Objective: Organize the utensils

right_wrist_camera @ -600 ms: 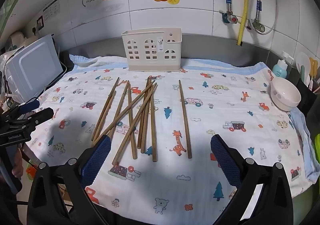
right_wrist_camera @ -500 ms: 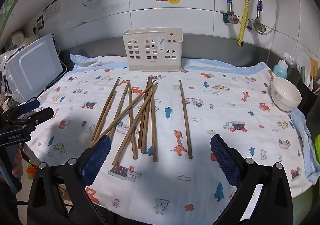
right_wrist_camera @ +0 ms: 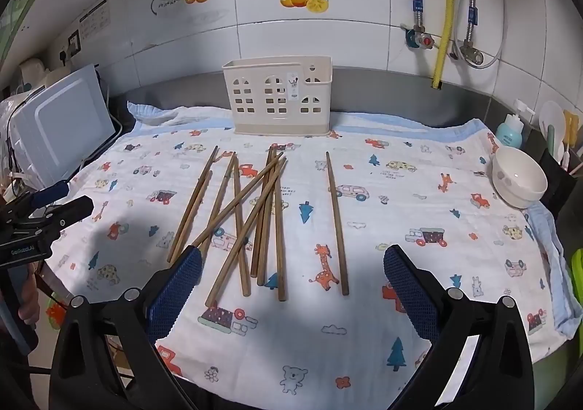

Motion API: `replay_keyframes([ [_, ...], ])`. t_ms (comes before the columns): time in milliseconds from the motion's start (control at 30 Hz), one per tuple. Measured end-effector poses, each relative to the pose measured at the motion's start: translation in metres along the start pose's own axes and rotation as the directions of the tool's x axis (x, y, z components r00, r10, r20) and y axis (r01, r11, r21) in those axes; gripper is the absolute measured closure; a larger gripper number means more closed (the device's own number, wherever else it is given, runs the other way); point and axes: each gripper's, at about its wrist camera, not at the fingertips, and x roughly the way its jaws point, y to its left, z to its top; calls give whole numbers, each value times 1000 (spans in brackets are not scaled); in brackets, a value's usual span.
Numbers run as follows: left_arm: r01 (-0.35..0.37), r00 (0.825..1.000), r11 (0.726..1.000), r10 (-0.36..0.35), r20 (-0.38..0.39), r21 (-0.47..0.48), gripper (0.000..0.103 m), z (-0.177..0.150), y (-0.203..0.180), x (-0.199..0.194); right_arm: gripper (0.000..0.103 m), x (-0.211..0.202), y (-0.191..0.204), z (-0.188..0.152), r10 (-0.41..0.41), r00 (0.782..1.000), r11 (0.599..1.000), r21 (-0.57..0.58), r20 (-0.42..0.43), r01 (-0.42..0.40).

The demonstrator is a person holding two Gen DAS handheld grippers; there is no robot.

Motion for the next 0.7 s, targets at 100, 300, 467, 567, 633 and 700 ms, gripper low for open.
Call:
replay_keyframes([
  [100,0,1000,1000,0,2,3,5,0,0,-1,6,0,-1,0,1,1000,1000,0,1,-1],
  [300,-5,1000,1000,5,2,7,5,1,-1,-1,6,-2,-2,1,-1,1000,1000,0,3,1],
  [467,-7,1000,1000,7,3,8,5,1,0,-1,6,-2,0,1,-2,1000,1000,-1,2,2],
  [567,-9,1000,1000,9,2,8,5,1,0,-1,6,-2,-1,1,-1,1000,1000,-2,3,1],
  [633,-9,1000,1000,9,2,9,5,1,0,-1,6,-2,-1,3,-2,1000,1000,-2,3,2],
  [700,-8,1000,1000,8,3,8,5,1,0,-1,6,-2,-1,3,-1,1000,1000,-2,4,1],
])
